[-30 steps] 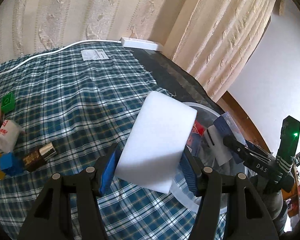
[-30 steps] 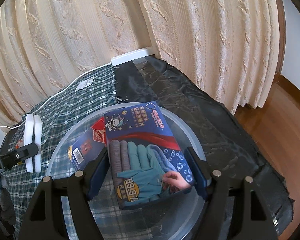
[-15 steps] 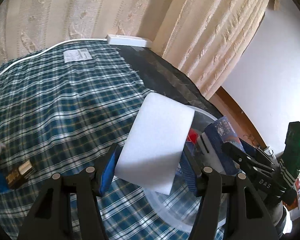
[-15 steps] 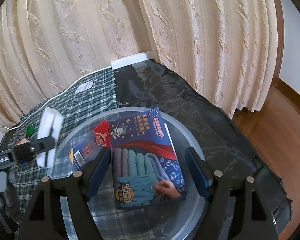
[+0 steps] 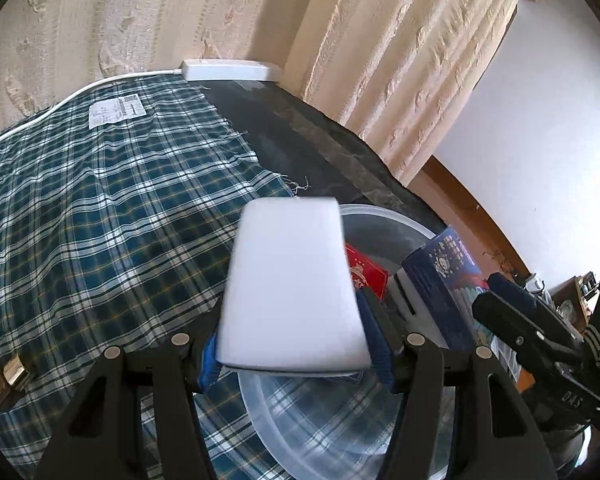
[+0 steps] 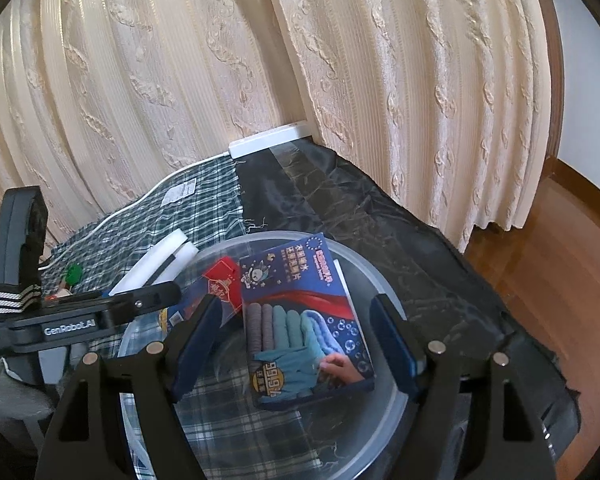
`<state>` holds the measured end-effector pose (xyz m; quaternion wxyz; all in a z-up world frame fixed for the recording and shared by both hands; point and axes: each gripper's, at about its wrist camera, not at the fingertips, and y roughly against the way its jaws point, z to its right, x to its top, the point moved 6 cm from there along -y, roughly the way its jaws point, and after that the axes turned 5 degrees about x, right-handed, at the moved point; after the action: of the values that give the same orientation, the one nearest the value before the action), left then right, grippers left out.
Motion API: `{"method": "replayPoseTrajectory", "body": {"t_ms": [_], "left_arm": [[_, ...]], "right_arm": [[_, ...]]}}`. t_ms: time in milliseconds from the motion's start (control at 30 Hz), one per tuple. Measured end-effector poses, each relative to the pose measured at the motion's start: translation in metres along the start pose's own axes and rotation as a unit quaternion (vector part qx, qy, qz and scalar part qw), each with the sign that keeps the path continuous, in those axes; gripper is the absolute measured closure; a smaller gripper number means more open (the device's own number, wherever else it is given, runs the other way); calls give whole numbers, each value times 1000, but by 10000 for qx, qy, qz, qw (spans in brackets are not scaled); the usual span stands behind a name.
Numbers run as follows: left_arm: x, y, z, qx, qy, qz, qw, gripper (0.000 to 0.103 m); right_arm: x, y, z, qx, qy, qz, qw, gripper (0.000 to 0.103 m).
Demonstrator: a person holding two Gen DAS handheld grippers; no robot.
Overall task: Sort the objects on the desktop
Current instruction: 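Lower the white sponge into the bowl with the left gripper while the right releases the glove box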
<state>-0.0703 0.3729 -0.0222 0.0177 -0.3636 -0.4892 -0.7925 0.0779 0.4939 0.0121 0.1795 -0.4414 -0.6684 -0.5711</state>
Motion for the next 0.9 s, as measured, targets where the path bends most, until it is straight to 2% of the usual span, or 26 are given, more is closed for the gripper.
{"method": "replayPoseTrajectory", "body": {"t_ms": [367,500,633,900], "left_arm": [[4,8,4,-61,55,114,9999,40],[3,8,5,35,-15,146,9999,40],[6,15,9,216,-228,365,9988,40],[2,7,20,-160,-250,178,9994,40]], "right_arm": [[-2,3,3,9,-120,33,9999,23],[-3,4,3,19,-132,37,9999,23],[-4,5,3,31,-168,29,9998,23],[-3,8,8,31,-252,50,9997,23]]}}
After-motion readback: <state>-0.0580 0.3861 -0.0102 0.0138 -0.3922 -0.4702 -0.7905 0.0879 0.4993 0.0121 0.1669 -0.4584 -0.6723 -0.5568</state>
